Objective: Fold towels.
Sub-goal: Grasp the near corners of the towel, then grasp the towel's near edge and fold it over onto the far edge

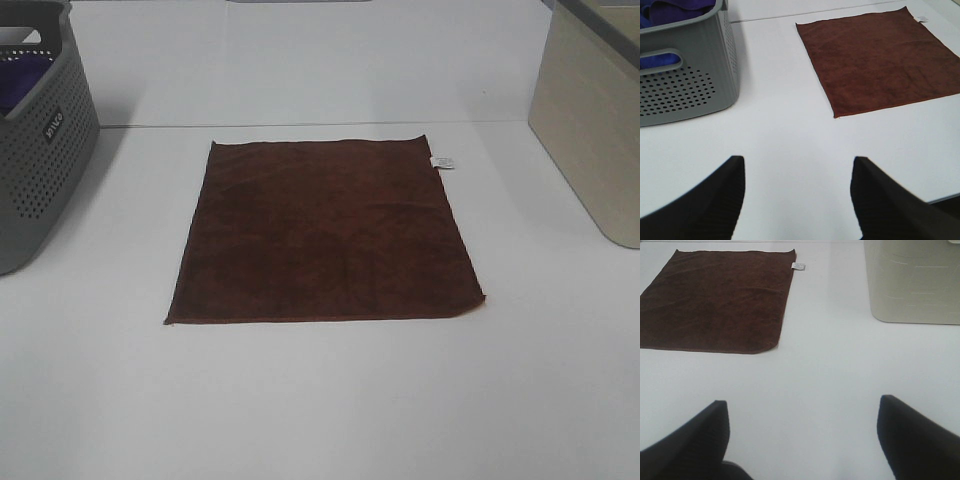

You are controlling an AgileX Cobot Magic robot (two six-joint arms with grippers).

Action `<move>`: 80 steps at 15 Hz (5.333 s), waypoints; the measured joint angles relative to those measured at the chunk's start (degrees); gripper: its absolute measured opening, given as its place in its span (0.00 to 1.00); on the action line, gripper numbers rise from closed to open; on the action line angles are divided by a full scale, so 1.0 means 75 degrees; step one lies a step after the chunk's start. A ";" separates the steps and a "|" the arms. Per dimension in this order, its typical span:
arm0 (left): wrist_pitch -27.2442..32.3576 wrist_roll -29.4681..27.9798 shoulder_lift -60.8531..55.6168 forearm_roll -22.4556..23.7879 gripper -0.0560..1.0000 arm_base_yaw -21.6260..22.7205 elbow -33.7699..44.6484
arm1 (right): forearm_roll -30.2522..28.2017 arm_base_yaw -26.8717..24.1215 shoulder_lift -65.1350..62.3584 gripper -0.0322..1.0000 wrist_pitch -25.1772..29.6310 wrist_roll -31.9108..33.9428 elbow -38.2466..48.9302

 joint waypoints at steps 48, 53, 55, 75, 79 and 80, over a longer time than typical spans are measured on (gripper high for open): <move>-0.2559 0.4362 1.6112 -0.7853 0.72 -0.0825 -0.4072 | 0.6486 -0.1238 1.5974 0.72 -0.1887 -0.5019 -0.4568; -0.2506 0.4209 1.6539 -0.8037 0.61 -0.1367 -0.4607 | 0.6730 -0.0680 1.6471 0.57 -0.1597 -0.5011 -0.4958; -0.2582 0.4072 1.6631 -0.7907 0.34 -0.1367 -0.4607 | 0.6585 -0.0626 1.6547 0.32 -0.1688 -0.4958 -0.4958; -0.1757 0.1994 1.4400 -0.5714 0.05 -0.1390 -0.2513 | 0.5737 -0.0565 1.4133 0.03 -0.0947 -0.3736 -0.3147; -0.1933 0.0733 1.4660 -0.4637 0.05 -0.1390 -0.4607 | 0.5630 -0.0558 1.4752 0.03 -0.0512 -0.3529 -0.5493; -0.1933 0.0359 1.4859 -0.4278 0.05 -0.1390 -0.5141 | 0.5661 -0.0558 1.5027 0.03 -0.0367 -0.3507 -0.6012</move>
